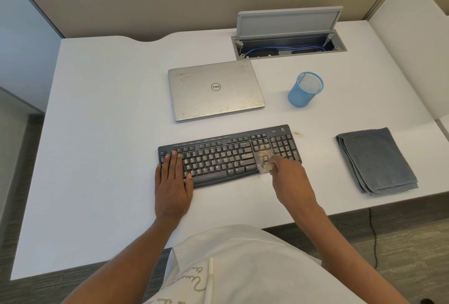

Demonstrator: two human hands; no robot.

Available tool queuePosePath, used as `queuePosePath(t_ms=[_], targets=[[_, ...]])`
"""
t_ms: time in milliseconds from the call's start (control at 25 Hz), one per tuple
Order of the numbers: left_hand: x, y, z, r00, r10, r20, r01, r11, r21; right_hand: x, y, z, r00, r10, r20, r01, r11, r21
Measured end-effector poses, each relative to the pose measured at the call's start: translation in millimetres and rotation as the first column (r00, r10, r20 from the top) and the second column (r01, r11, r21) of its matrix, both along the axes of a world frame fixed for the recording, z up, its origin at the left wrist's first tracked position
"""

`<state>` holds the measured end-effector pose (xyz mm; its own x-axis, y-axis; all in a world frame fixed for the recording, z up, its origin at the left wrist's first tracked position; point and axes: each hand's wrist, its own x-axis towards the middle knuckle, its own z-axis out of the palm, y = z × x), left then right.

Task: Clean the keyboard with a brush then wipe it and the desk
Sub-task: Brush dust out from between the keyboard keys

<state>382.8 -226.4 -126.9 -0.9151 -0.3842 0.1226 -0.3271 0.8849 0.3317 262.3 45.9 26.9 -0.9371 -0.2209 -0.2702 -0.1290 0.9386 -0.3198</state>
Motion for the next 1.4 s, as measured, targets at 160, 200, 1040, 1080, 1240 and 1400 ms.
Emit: queuePosePath(t_ms=[160, 200, 1040, 1080, 1240, 1400], targets=[[0.1, -0.3, -0.6, 1.0, -0.002, 0.012, 0.002, 1.0, -0.003, 3.9, -3.1, -5.5, 0.999, 0.039, 0.037, -0.038, 0.999, -0.028], [0.1, -0.3, -0.5, 1.0, -0.003, 0.013, 0.003, 1.0, -0.002, 7.3, -3.3, -7.0, 0.996, 0.058, 0.065, -0.056, 0.998, -0.037], [-0.3, 0.1, -0.8, 1.0, 0.005, 0.02, -0.005, 1.0, 0.0, -11.5, -21.4, 20.6, 0.998, 0.019, -0.056, -0.024, 0.995, -0.099], [-0.2, -0.1, -0.7, 1.0, 0.004, 0.02, -0.004, 1.0, 0.0, -15.1, -24.1, 21.6, 0.996, 0.002, -0.086, -0.013, 0.991, -0.133], [0.0, 0.2, -1.0, 1.0, 0.004, 0.021, -0.004, 1.0, -0.006, -26.2, -31.6, 7.1, 0.996, -0.024, -0.091, 0.007, 0.981, -0.192], [-0.1, 0.0, -1.4, 1.0, 0.005, 0.02, -0.004, 1.0, -0.007, -22.1, -26.3, -6.1, 1.0, -0.003, 0.006, 0.004, 0.995, -0.096]])
